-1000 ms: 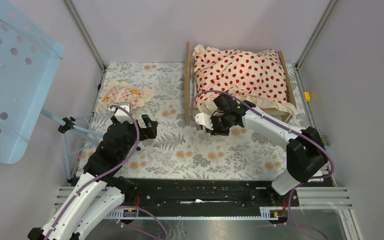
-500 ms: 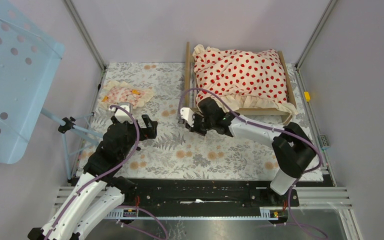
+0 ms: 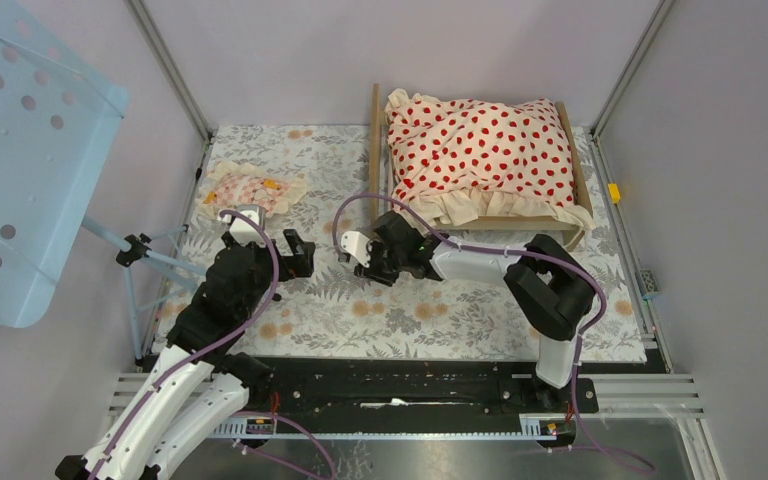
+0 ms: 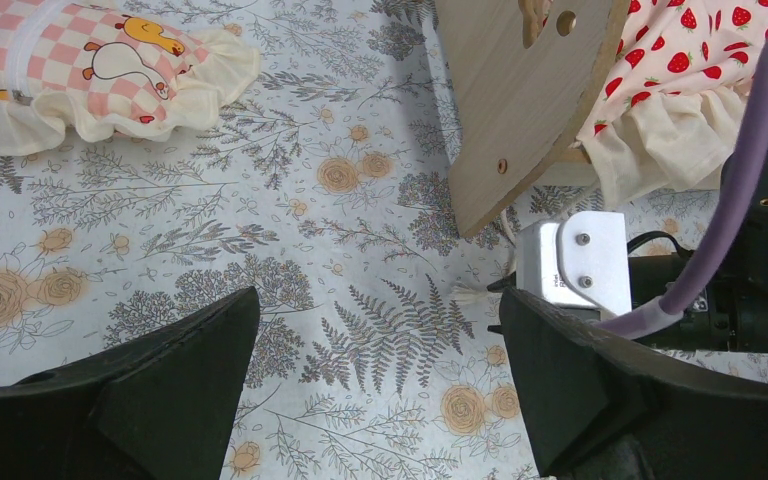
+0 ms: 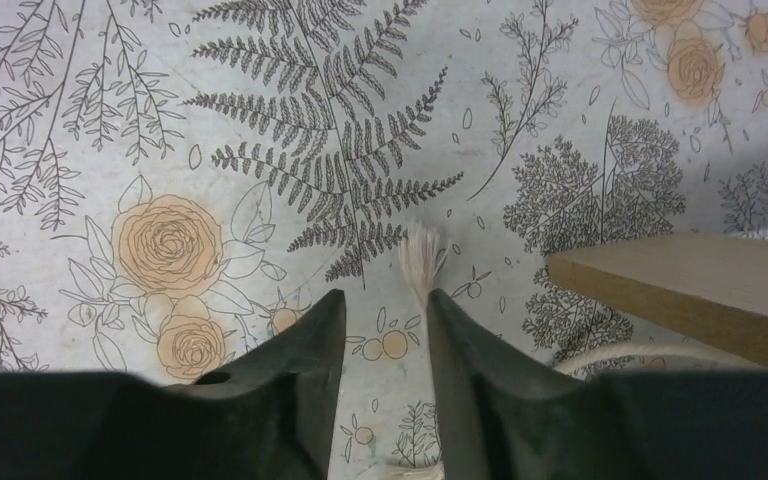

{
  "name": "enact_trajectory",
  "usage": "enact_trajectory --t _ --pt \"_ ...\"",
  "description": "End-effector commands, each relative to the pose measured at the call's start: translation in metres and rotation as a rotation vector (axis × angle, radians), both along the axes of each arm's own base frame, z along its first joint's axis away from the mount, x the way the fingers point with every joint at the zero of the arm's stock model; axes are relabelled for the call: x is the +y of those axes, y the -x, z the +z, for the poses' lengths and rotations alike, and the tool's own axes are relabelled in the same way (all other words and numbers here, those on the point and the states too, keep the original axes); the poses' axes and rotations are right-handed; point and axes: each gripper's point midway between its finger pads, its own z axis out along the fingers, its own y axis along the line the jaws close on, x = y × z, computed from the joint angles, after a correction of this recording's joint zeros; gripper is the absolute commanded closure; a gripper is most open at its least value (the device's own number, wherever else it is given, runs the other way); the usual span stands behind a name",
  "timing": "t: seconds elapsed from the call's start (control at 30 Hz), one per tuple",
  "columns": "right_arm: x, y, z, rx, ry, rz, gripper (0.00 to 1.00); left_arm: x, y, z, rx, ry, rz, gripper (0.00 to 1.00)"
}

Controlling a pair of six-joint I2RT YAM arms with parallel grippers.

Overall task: Set up the pet bed
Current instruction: Tie the ropes to the bed frame.

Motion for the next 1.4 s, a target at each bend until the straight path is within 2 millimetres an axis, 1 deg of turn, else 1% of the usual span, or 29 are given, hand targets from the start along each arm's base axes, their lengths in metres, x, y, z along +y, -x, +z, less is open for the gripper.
enact_trajectory --t 0.0,0.1,0.2,0.23,0.3,0.4,0.47,0.5,0.53,0.67,0.8,0.93,1.17,1.37 --pt "0.018 -0.002 0.026 -0.053 -0.069 0.021 0.51 0.001 -0.004 0.005 -0.022 0.009 0.014 0.01" --pt "0.017 -0.002 0.038 -0.060 -0.122 -0.022 0.50 0.001 -0.004 0.005 -0.021 0.008 0.013 0.01" --pt "0.009 -0.007 0.052 -0.090 -0.187 -0.131 0.50 0.001 -0.004 0.005 -0.018 0.007 0.012 0.01" --pt "0.004 -0.011 0.055 -0.103 -0.205 -0.181 0.51 0.000 -0.004 0.005 -0.019 0.008 0.012 0.01" --pt "-0.007 -0.021 0.062 -0.137 -0.251 -0.298 0.56 0.000 -0.004 0.004 -0.017 0.007 0.010 0.01" --pt "-0.023 -0.034 0.061 -0.169 -0.290 -0.421 0.72 0.000 -0.004 0.004 -0.014 0.006 0.009 0.01" --pt "-0.029 -0.042 0.061 -0.161 -0.312 -0.475 0.87 -0.001 -0.004 0.004 -0.014 0.007 0.007 0.01" --pt "-0.030 -0.046 0.062 -0.147 -0.336 -0.502 0.96 -0.001 -0.004 0.004 -0.014 0.007 0.007 0.01" --pt "-0.032 -0.051 0.063 -0.136 -0.360 -0.528 1.00 -0.001 -0.004 0.003 -0.013 0.006 0.006 0.01" --pt "-0.039 -0.064 0.065 -0.078 -0.462 -0.600 1.00 0.000 -0.004 0.004 -0.014 0.006 0.009 0.01" --pt "-0.046 -0.074 0.066 -0.070 -0.518 -0.670 1.00 -0.001 -0.004 0.004 -0.013 0.006 0.007 0.01" --pt "-0.050 -0.082 0.057 -0.066 -0.520 -0.717 1.00 -0.001 -0.004 0.003 -0.013 0.006 0.007 0.01" --pt "-0.049 -0.083 0.039 -0.018 -0.520 -0.756 1.00 -0.001 -0.004 0.003 -0.011 0.005 0.007 0.01" --pt "-0.067 -0.096 0.026 -0.077 -0.473 -0.865 1.00 -0.001 -0.005 0.002 -0.009 0.004 0.005 0.01"
